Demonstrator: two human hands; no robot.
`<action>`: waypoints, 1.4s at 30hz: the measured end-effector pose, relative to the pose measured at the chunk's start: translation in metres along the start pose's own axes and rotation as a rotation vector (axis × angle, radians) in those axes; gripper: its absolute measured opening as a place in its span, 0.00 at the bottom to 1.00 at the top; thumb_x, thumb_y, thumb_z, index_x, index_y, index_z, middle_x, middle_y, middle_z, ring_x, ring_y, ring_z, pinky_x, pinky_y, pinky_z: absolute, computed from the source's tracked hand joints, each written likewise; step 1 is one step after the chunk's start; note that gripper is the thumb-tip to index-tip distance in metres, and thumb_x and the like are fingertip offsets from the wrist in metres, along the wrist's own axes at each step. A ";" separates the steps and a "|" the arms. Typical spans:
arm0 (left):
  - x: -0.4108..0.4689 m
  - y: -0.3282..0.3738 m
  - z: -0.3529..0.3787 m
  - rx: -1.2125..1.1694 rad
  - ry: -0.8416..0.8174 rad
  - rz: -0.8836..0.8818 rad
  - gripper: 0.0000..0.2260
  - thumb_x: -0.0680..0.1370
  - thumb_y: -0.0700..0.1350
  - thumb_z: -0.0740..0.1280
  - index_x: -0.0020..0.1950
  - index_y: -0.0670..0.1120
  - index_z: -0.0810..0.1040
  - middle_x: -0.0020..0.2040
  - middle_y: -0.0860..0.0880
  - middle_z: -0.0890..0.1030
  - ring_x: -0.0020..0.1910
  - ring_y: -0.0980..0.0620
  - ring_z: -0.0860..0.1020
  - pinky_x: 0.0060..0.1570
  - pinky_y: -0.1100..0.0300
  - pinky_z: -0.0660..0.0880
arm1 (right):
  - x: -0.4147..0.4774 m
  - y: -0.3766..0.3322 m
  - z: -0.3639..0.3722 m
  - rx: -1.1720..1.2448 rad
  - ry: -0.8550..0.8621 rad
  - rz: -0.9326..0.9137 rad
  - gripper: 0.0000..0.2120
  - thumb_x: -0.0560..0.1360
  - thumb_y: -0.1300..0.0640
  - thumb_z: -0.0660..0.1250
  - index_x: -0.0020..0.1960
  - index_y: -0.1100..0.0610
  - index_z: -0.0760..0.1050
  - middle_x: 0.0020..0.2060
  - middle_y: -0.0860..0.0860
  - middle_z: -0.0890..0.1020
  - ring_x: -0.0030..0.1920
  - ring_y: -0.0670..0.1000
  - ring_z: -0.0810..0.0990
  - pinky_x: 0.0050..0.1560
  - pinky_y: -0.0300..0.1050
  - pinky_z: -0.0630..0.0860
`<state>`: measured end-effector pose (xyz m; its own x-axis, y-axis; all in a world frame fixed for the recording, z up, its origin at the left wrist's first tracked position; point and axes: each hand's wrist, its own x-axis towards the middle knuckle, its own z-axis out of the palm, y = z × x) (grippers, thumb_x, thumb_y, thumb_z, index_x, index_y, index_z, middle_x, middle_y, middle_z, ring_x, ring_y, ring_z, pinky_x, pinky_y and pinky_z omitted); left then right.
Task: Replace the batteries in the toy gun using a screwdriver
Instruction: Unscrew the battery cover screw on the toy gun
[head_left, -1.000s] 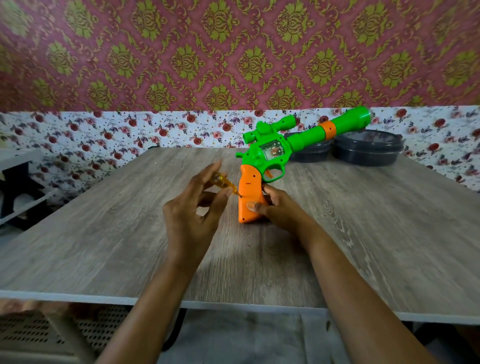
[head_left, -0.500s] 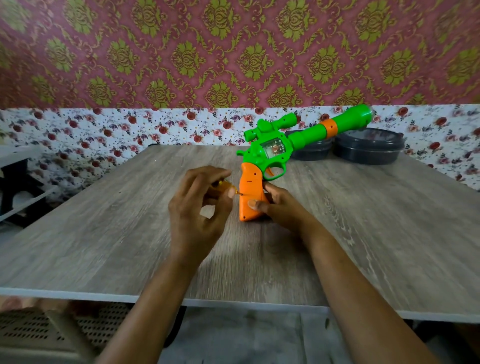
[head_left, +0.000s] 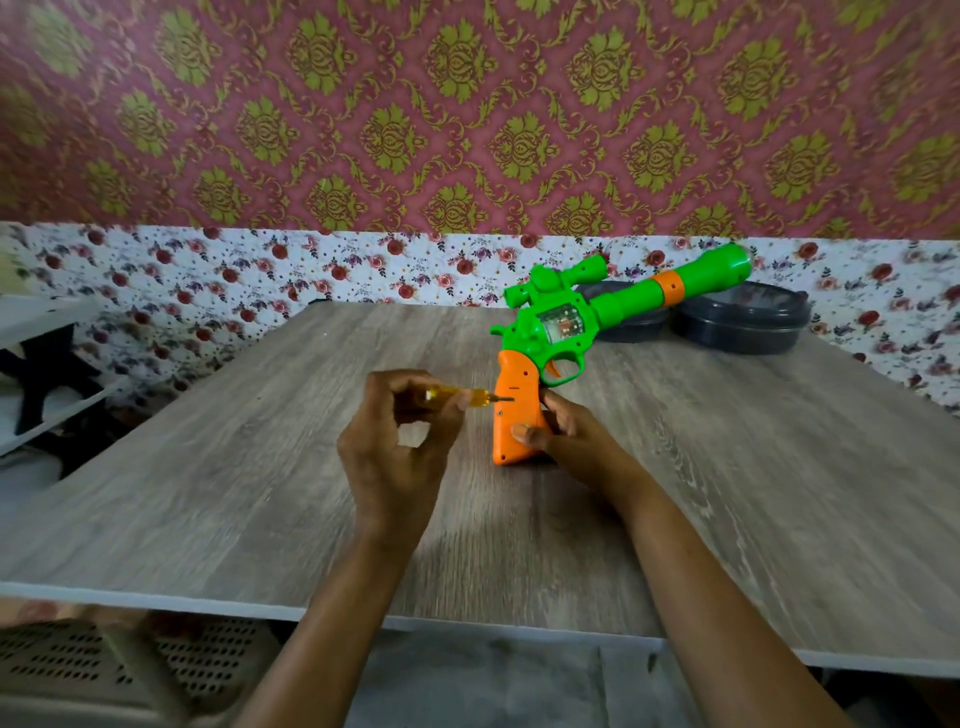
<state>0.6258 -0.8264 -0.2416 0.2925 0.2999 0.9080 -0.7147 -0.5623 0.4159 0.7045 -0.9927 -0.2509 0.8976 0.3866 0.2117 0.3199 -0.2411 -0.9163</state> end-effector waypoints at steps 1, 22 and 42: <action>0.002 0.000 0.000 -0.038 0.038 -0.049 0.10 0.76 0.55 0.65 0.48 0.50 0.70 0.43 0.59 0.78 0.41 0.65 0.78 0.41 0.69 0.76 | -0.001 0.000 0.000 0.021 0.000 -0.009 0.18 0.75 0.64 0.65 0.63 0.53 0.69 0.57 0.54 0.79 0.56 0.49 0.78 0.57 0.39 0.75; 0.053 -0.061 0.068 -0.678 -0.328 -1.634 0.13 0.78 0.31 0.52 0.40 0.37 0.74 0.26 0.43 0.80 0.27 0.48 0.80 0.24 0.63 0.76 | 0.051 -0.031 0.002 -0.736 0.301 -0.094 0.30 0.69 0.58 0.68 0.70 0.54 0.66 0.58 0.59 0.79 0.57 0.62 0.77 0.55 0.51 0.74; 0.037 -0.071 0.069 -0.866 -0.208 -1.661 0.15 0.76 0.27 0.50 0.40 0.36 0.74 0.26 0.43 0.80 0.34 0.48 0.78 0.30 0.60 0.79 | 0.041 -0.028 0.025 -1.306 0.425 -0.531 0.35 0.54 0.56 0.79 0.61 0.51 0.77 0.37 0.47 0.82 0.30 0.48 0.80 0.22 0.34 0.66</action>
<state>0.7314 -0.8280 -0.2340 0.9454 -0.0654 -0.3192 0.2776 0.6746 0.6840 0.7250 -0.9477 -0.2248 0.5361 0.4555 0.7107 0.4667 -0.8615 0.2001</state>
